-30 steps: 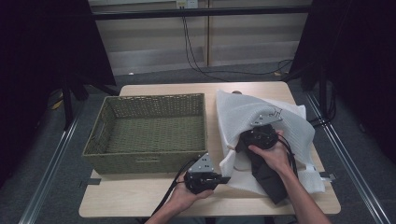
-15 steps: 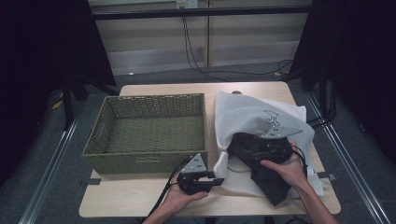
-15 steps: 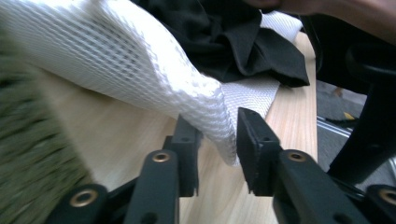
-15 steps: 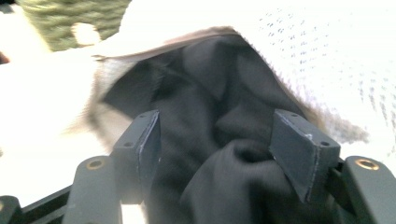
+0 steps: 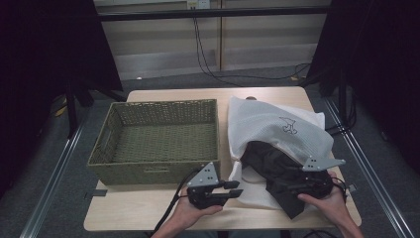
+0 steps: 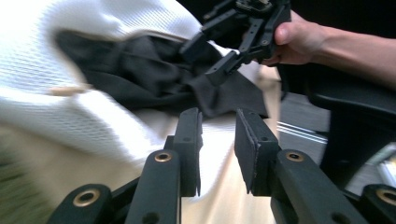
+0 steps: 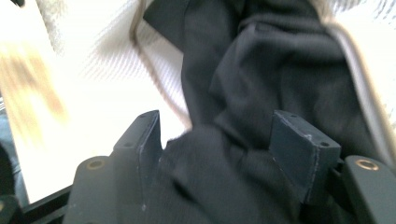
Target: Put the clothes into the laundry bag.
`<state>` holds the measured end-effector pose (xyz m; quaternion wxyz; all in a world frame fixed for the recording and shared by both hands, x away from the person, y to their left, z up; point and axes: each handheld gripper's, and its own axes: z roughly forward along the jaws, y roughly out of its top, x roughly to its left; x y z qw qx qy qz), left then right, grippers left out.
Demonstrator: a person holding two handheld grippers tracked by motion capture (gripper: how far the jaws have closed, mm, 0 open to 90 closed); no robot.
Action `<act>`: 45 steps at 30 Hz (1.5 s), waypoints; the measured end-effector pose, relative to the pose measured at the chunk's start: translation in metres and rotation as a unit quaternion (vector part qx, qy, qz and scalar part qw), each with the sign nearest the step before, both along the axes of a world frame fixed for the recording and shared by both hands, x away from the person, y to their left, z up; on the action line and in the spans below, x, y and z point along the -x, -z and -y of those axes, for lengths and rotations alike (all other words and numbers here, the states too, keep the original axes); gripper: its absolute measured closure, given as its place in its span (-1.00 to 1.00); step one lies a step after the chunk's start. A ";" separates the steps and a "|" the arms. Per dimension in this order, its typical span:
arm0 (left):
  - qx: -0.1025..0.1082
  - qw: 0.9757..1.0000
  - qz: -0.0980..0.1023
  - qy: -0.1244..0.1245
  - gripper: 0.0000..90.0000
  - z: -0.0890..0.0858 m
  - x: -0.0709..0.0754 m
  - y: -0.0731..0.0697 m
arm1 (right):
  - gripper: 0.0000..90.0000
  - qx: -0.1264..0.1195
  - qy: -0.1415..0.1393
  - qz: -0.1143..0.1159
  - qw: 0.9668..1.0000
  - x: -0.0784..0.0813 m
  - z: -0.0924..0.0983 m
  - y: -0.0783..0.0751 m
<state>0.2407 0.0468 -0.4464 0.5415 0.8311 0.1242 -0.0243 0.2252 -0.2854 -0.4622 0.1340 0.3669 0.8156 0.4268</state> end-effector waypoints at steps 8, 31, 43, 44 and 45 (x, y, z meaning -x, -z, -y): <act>-0.034 0.999 -0.017 0.035 0.31 0.049 0.003 0.031 | -0.43 0.013 0.001 -0.019 1.000 0.008 0.007 0.012; -0.122 0.990 0.014 0.073 0.05 0.085 -0.002 0.058 | 0.39 0.069 0.012 -0.027 0.997 -0.006 -0.010 0.037; -0.164 0.984 0.066 0.030 0.46 0.097 -0.005 0.055 | 0.77 0.023 0.040 -0.032 0.998 -0.010 0.003 0.028; -0.161 0.985 0.057 0.027 0.54 0.098 -0.007 0.056 | 0.77 0.023 0.039 -0.029 0.999 -0.011 0.002 0.026; -0.162 0.985 0.060 0.027 0.66 0.097 -0.009 0.055 | 0.77 0.019 0.039 -0.028 0.999 -0.012 0.002 0.025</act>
